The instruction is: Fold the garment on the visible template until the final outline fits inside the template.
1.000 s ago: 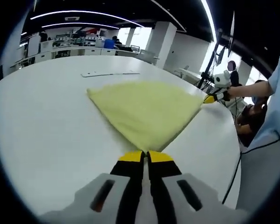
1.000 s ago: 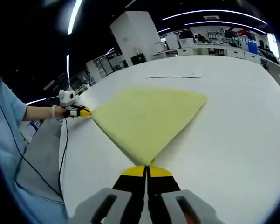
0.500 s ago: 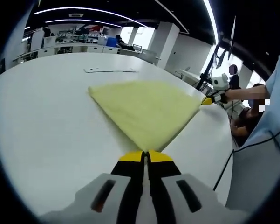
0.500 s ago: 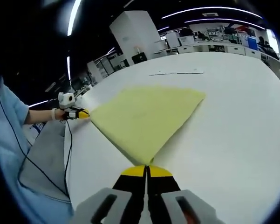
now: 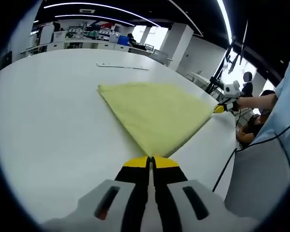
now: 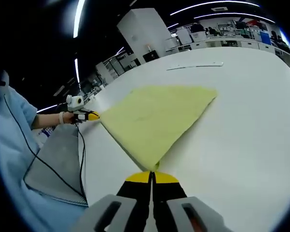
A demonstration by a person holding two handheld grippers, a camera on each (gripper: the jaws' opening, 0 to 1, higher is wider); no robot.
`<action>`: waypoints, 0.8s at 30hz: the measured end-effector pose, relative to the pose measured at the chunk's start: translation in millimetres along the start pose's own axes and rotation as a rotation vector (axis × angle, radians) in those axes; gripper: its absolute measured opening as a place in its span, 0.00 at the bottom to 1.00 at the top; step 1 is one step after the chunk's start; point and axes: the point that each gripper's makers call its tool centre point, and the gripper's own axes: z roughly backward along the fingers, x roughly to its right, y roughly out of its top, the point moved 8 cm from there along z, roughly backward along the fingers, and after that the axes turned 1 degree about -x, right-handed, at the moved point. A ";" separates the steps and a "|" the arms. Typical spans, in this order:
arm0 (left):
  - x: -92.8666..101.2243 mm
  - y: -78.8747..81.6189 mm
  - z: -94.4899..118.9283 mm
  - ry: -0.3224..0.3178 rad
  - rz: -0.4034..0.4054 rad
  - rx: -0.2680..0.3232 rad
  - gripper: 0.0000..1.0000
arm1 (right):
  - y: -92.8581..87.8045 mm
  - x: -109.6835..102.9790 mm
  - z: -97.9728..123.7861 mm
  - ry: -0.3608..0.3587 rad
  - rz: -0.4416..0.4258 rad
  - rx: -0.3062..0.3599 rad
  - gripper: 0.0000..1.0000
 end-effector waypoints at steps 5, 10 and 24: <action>2.8 -5.6 7.5 0.006 0.005 -0.006 0.00 | -5.7 -7.0 0.6 0.009 -0.014 0.003 0.00; 5.1 -13.2 19.0 0.020 0.013 -0.010 0.00 | -14.4 -14.8 3.2 0.009 -0.017 -0.003 0.00; 0.0 -17.1 21.7 0.046 0.002 0.017 0.02 | -11.1 -22.1 5.6 0.003 0.013 0.028 0.00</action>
